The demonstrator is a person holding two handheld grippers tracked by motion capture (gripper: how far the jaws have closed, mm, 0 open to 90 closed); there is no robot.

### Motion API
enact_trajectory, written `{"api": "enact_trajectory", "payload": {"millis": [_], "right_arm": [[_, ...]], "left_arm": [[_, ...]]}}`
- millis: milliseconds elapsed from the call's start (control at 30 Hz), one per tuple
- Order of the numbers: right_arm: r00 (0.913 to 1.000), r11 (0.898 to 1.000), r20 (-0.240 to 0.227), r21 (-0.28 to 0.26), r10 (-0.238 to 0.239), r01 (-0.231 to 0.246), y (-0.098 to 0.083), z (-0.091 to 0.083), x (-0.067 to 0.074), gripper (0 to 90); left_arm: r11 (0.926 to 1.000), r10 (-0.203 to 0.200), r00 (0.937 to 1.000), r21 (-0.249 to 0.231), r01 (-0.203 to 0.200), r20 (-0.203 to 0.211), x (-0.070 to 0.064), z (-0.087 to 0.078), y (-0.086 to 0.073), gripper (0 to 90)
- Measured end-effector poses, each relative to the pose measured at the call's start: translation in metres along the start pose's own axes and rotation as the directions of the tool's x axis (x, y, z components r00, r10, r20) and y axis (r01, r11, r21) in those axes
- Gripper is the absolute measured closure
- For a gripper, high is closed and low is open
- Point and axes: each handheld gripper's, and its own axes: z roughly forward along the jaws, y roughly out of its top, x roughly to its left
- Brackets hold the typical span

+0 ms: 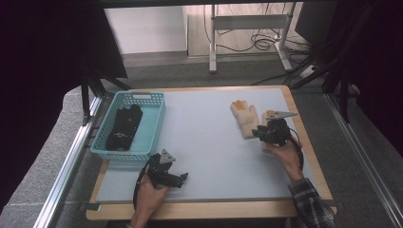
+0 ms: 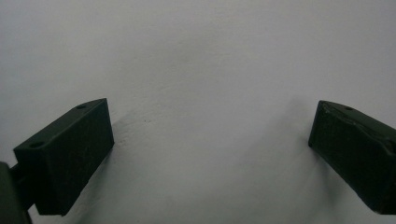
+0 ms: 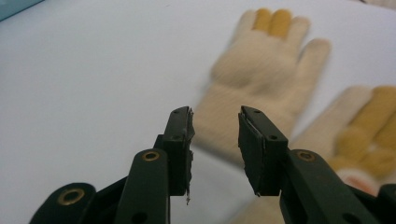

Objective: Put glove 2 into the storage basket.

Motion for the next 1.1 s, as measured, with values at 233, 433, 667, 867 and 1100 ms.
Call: {"api": "enact_trajectory", "payload": {"millis": [233, 433, 667, 867, 1100], "right_arm": [[0.9994, 1.000, 0.033, -0.008, 0.007, -0.007, 0.024, 0.024, -0.020, 55.0], [0.9978, 1.000, 0.066, 0.026, -0.005, 0.004, 0.035, 0.056, -0.027, 41.0], [0.9953, 0.996, 0.080, 0.077, -0.054, 0.048, 0.033, 0.089, -0.028, 27.8], [0.9968, 0.989, 0.054, 0.136, -0.058, 0.051, 0.033, 0.102, -0.024, 40.8], [0.9987, 0.989, 0.045, 0.150, -0.022, 0.015, 0.036, 0.097, -0.021, 54.5]], "left_arm": [[1.0000, 0.002, 1.0000, 0.001, -0.002, 0.000, 0.000, 0.000, 0.000, 0.0], [1.0000, 0.006, 1.0000, 0.004, -0.006, 0.000, 0.000, 0.000, 0.000, 0.0], [1.0000, 0.006, 1.0000, 0.004, -0.006, 0.001, 0.000, 0.000, 0.000, 0.0], [1.0000, 0.005, 1.0000, 0.004, -0.005, 0.001, 0.000, 0.000, 0.000, 0.0], [1.0000, 0.006, 1.0000, 0.004, -0.006, 0.001, 0.000, 0.000, 0.000, 0.0]]}}
